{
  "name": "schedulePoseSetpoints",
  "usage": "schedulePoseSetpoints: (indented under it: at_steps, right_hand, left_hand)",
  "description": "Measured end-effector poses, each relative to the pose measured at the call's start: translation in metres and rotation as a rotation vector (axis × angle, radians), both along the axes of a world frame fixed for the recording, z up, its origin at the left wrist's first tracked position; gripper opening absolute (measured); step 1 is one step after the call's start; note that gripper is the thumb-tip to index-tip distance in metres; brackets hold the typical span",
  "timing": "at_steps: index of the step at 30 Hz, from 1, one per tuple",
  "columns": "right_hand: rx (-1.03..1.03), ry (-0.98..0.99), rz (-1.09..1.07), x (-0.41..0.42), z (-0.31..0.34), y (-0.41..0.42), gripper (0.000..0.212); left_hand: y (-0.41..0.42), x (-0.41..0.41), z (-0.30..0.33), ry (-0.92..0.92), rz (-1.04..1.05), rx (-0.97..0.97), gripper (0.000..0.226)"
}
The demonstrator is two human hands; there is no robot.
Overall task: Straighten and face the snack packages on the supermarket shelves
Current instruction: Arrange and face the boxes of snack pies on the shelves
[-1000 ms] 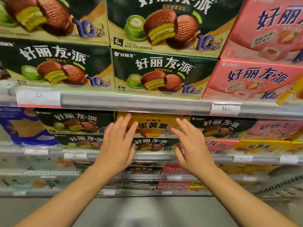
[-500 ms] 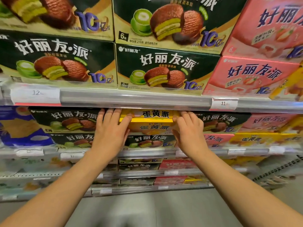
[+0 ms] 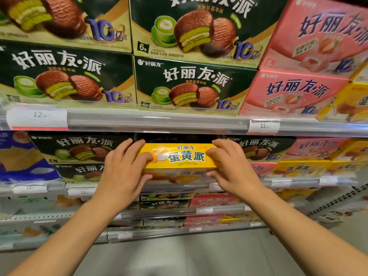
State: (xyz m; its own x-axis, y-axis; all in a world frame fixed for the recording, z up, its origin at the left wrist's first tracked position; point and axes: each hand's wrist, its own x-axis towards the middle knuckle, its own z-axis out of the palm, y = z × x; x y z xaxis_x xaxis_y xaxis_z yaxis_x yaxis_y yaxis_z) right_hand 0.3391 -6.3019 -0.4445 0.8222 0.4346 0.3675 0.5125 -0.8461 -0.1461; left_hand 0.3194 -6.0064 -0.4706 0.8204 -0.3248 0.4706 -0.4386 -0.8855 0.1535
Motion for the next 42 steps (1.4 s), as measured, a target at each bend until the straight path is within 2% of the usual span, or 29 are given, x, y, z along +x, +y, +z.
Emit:
schedulePoseSetpoints:
  at_steps: [2, 4, 6, 9, 12, 14, 17, 20, 24, 28, 31, 33, 35, 37, 39, 42]
  right_hand:
    - [0.092, 0.108, -0.008, -0.013, 0.003, -0.008, 0.053]
    - [0.202, 0.215, -0.055, -0.027, 0.007, -0.017, 0.054]
    - [0.299, 0.299, -0.12, -0.043, 0.008, -0.027, 0.052]
    - [0.382, 0.442, -0.239, -0.066, 0.006, -0.05, 0.052]
    - [0.296, 0.554, -0.31, -0.087, 0.001, -0.081, 0.053]
    - [0.188, 0.589, -0.317, -0.098, -0.002, -0.101, 0.058]
    - [0.151, 0.636, -0.337, -0.106, -0.008, -0.129, 0.078]
    - [0.155, 0.622, -0.353, -0.107, -0.012, -0.164, 0.075]
    - [0.166, 0.601, -0.345, -0.097, -0.012, -0.22, 0.065]
    - [0.171, 0.575, -0.355, -0.084, -0.01, -0.265, 0.067]
    - [0.173, 0.576, -0.358, -0.077, -0.009, -0.292, 0.071]
    - [0.157, 0.572, -0.347, -0.074, -0.009, -0.304, 0.073]
    - [0.148, 0.573, -0.339, -0.072, -0.009, -0.312, 0.072]
    - [0.15, 0.58, -0.33, -0.072, -0.01, -0.318, 0.07]
    - [0.169, 0.59, -0.331, -0.071, -0.011, -0.323, 0.069]
    - [0.221, 0.615, -0.339, -0.072, -0.012, -0.329, 0.065]
  left_hand:
    - [-0.001, -0.012, -0.005, 0.115, -0.017, -0.207, 0.066]
    - [-0.01, -0.021, -0.008, 0.306, 0.016, -0.554, 0.08]
    - [-0.023, -0.025, -0.01, 0.534, 0.034, -0.841, 0.078]
    - [-0.044, -0.024, -0.023, 0.677, -0.048, -0.953, 0.055]
    - [-0.075, -0.028, -0.029, 0.758, -0.134, -0.953, 0.059]
    - [-0.099, -0.032, -0.035, 0.804, -0.17, -0.916, 0.058]
    - [-0.135, -0.036, -0.043, 0.809, -0.197, -0.809, 0.046]
    - [-0.175, -0.037, -0.047, 0.818, -0.199, -0.761, 0.04]
    - [-0.225, -0.03, -0.046, 0.832, -0.169, -0.728, 0.057]
    - [-0.264, -0.02, -0.034, 0.817, -0.182, -0.646, 0.067]
    - [-0.283, -0.003, -0.017, 0.624, -0.126, -0.621, 0.085]
    - [-0.294, 0.015, -0.002, 0.386, -0.126, -0.443, 0.073]
    - [-0.307, 0.037, 0.008, 0.138, -0.138, -0.064, 0.06]
    - [-0.323, 0.057, 0.012, -0.005, -0.129, 0.246, 0.068]
    - [-0.338, 0.072, 0.015, -0.021, -0.042, 0.352, 0.072]
    - [-0.35, 0.087, 0.01, 0.023, 0.076, 0.325, 0.073]
